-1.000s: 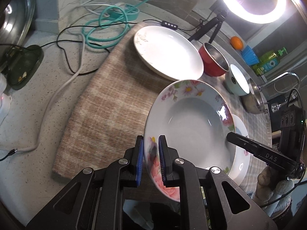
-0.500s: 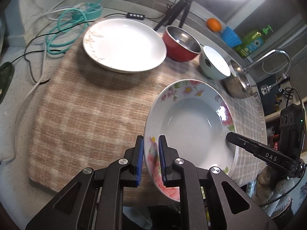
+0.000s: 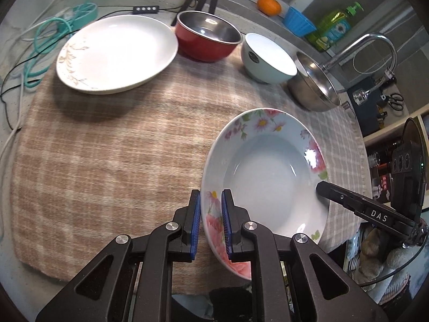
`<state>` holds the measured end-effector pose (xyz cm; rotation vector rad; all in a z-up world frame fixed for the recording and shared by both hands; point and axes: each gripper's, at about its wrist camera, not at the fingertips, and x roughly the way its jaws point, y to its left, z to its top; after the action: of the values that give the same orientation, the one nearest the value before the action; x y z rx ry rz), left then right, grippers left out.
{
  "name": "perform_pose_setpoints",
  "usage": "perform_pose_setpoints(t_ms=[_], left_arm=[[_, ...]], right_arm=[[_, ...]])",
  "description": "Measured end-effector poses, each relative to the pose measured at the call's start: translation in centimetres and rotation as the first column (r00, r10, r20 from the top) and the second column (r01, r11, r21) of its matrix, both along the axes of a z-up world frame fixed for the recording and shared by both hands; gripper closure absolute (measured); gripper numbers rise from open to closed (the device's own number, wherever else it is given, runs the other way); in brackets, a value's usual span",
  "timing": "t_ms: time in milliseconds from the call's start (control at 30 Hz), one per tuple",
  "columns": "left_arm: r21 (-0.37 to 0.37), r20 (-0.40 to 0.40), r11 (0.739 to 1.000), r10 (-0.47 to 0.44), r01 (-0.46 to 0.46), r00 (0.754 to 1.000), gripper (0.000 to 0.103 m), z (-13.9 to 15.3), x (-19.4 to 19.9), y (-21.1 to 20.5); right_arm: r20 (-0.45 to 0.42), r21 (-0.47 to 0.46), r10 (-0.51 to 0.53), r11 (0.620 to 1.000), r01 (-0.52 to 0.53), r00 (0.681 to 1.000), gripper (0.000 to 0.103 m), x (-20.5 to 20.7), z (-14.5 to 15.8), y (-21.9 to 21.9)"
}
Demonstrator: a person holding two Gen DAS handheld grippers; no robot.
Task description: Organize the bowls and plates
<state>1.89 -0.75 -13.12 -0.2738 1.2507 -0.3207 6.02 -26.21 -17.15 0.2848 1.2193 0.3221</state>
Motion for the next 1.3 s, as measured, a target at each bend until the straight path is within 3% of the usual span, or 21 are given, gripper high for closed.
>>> perform_pose_setpoints(t_ms=[400,1300], left_arm=[[0.018,-0.026,0.999,-0.036,0.037,0.999,0.089,-1.1,0.3,-2.0],[0.036,-0.035,0.998,-0.058,0.059,0.998,0.09,-2.0,0.4,-3.1]], right_arm=[[-0.02,-0.006,-0.038,0.999,0.038,0.999,0.092,-0.2,-1.2,-2.4],[-0.034,-0.031,-0.049,0.998,0.048,0.998,0.091,0.0,-2.0,-2.8]])
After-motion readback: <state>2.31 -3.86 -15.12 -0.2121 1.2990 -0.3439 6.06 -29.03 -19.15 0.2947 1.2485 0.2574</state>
